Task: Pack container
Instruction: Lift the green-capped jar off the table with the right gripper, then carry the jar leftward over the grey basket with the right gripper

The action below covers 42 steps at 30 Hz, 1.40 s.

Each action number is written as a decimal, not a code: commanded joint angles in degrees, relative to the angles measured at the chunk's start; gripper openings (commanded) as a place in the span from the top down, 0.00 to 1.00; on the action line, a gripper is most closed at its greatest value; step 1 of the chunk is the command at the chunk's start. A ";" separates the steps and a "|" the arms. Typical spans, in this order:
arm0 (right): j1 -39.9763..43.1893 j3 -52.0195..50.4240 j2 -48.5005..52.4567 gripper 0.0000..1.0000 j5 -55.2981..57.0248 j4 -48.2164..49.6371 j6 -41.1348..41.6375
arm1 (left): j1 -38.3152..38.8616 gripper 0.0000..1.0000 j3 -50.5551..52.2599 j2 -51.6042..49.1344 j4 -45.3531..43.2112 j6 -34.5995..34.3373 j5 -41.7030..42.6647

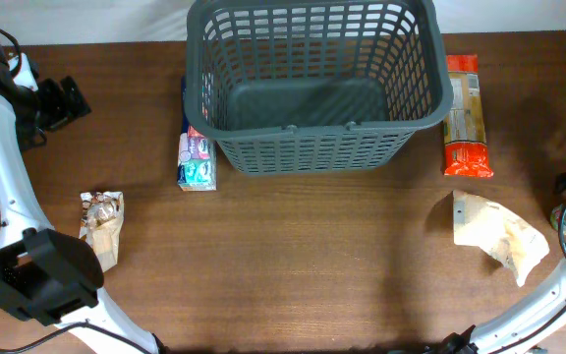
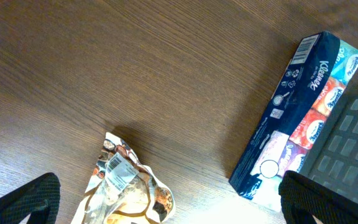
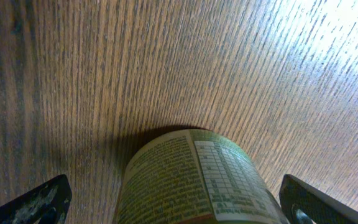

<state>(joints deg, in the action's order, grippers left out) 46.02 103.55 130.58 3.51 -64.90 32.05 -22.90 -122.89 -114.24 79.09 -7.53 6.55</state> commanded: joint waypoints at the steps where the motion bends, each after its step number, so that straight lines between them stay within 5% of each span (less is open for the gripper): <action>1: -0.22 0.50 1.05 0.00 -0.28 -0.20 -0.26 | -0.04 0.01 -0.15 -0.63 -0.02 0.92 -0.59; 7: -0.22 0.50 1.05 0.40 -0.31 -0.46 -0.26 | -0.04 0.01 -0.15 -0.63 -0.02 0.92 -0.59; 14: -0.22 0.50 1.05 0.46 -0.31 -2.12 -0.26 | -0.04 0.01 -0.15 -0.63 -0.02 0.92 -0.59; 18: -0.22 0.50 1.05 0.96 -0.37 -2.64 -0.26 | -0.04 0.01 -0.15 -0.63 -0.02 0.92 -0.57; 28: -0.26 8.68 -0.02 0.96 -1.01 -9.33 -0.59 | -0.04 0.01 -0.15 -0.63 -0.02 0.92 -0.57; 42: -7.30 67.01 -3.91 0.96 -29.24 -30.73 -14.27 | -0.04 0.01 -0.15 -0.63 -0.02 0.92 -0.59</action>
<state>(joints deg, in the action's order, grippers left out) 43.20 160.42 130.06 -15.66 -94.35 20.53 -22.90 -122.89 -114.24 79.09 -7.53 6.55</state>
